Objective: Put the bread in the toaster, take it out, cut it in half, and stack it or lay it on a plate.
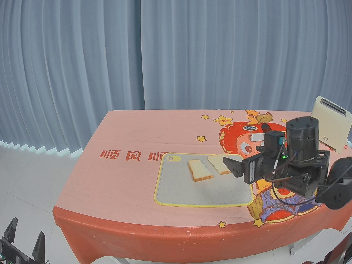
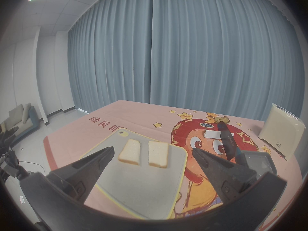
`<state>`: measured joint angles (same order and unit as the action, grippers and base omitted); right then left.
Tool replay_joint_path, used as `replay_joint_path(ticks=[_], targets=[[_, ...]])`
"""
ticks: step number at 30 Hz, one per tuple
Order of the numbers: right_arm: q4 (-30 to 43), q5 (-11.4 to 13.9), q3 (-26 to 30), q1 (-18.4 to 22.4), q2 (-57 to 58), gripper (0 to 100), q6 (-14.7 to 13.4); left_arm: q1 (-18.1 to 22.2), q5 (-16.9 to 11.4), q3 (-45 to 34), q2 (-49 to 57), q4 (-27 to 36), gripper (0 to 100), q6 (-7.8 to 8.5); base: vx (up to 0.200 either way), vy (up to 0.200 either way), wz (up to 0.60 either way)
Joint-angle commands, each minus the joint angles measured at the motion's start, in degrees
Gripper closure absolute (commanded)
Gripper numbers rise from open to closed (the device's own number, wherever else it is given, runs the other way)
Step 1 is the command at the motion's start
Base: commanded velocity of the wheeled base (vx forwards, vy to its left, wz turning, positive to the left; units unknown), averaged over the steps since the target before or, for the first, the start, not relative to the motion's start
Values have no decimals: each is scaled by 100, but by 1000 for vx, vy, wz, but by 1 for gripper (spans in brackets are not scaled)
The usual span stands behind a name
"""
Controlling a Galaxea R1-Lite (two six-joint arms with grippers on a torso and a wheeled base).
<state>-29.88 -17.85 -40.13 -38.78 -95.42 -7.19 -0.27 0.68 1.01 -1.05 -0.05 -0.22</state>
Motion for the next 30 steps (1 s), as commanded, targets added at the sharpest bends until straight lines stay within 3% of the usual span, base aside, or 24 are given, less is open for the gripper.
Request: replay_joint_path(ticks=[1, 6, 14, 30], targets=[[650, 106, -944, 397, -847, 0, -1, 0, 2, -101, -9, -4, 0, -4, 0, 0, 0], [1089, 493, -1585, 740, -1295, 0, -28, 0, 2, -101, -9, -4, 0, -4, 0, 0, 0], [1116, 501, -1709, 1153, -1744, 0, 34, 0, 2, -101, -9, -4, 0, -4, 0, 0, 0], [1125, 449, -1603, 1197, -1867, 0, 51, 0, 2, -101, -9, -4, 0, -4, 0, 0, 0]])
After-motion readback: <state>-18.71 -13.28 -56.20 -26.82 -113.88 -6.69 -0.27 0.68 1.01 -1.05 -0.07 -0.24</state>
